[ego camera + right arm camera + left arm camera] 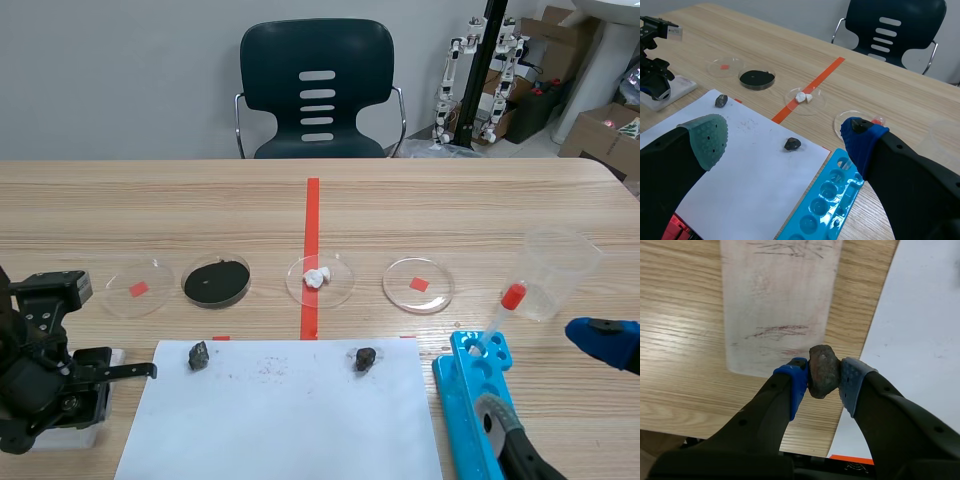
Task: Rub the mineral on the streak plate below the first streak
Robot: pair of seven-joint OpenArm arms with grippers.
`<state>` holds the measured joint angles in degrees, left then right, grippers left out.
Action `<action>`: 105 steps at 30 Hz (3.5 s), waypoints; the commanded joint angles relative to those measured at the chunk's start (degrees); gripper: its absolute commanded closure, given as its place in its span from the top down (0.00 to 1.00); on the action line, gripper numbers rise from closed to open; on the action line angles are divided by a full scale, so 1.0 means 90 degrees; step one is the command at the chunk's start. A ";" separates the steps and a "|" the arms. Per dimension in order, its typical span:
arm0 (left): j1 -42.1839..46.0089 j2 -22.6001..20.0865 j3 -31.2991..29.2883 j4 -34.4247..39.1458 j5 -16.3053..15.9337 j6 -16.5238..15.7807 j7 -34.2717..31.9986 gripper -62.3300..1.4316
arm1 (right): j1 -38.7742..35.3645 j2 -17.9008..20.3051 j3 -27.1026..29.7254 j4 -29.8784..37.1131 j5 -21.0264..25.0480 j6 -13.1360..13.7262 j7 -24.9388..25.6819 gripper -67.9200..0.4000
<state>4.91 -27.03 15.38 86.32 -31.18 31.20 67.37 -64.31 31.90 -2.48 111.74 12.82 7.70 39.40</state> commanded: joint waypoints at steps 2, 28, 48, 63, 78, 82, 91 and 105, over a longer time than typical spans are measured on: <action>-0.0039 -0.0073 -0.0015 -0.0032 -0.0136 -0.0119 -0.0165 0.11 | 0.0058 -0.0002 0.0061 0.0036 0.0024 -0.0022 0.0095 0.70; -0.0019 -0.0321 -0.0262 -0.0746 -0.0381 -0.0682 -0.0423 0.11 | 0.0058 -0.0002 0.0061 0.0036 0.0024 -0.0022 0.0095 0.70; -0.0017 -0.0318 -0.0474 -0.0748 -0.0158 -0.0782 -0.0126 0.11 | 0.0058 -0.0002 0.0061 0.0036 0.0024 -0.0022 0.0097 0.70; -0.0017 -0.0318 -0.0474 -0.0748 -0.0755 -0.1226 -0.0296 0.11 | 0.0058 -0.0002 0.0061 0.0036 0.0024 -0.0022 0.0097 0.70; -0.0017 -0.0306 -0.0474 -0.0748 0.0357 -0.0867 0.0100 0.11 | 0.0058 -0.0002 0.0061 0.0036 0.0024 -0.0022 0.0095 0.70; -0.0015 -0.0279 -0.0454 -0.0748 -0.0270 -0.1015 -0.0134 0.11 | 0.0058 -0.0002 0.0061 0.0036 0.0024 -0.0022 0.0097 0.70; -0.0017 -0.0279 -0.0449 -0.0748 -0.1326 -0.1418 -0.0515 0.11 | 0.0058 -0.0002 0.0061 0.0036 0.0024 -0.0022 0.0097 0.70; -0.0022 -0.0284 -0.0449 -0.0748 0.0486 -0.1030 0.0087 0.11 | 0.0058 -0.0002 0.0061 0.0036 0.0024 -0.0022 0.0097 0.70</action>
<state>4.12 -28.62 11.55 80.01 -27.68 21.41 67.57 -64.31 31.90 -2.37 111.74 12.82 7.70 39.40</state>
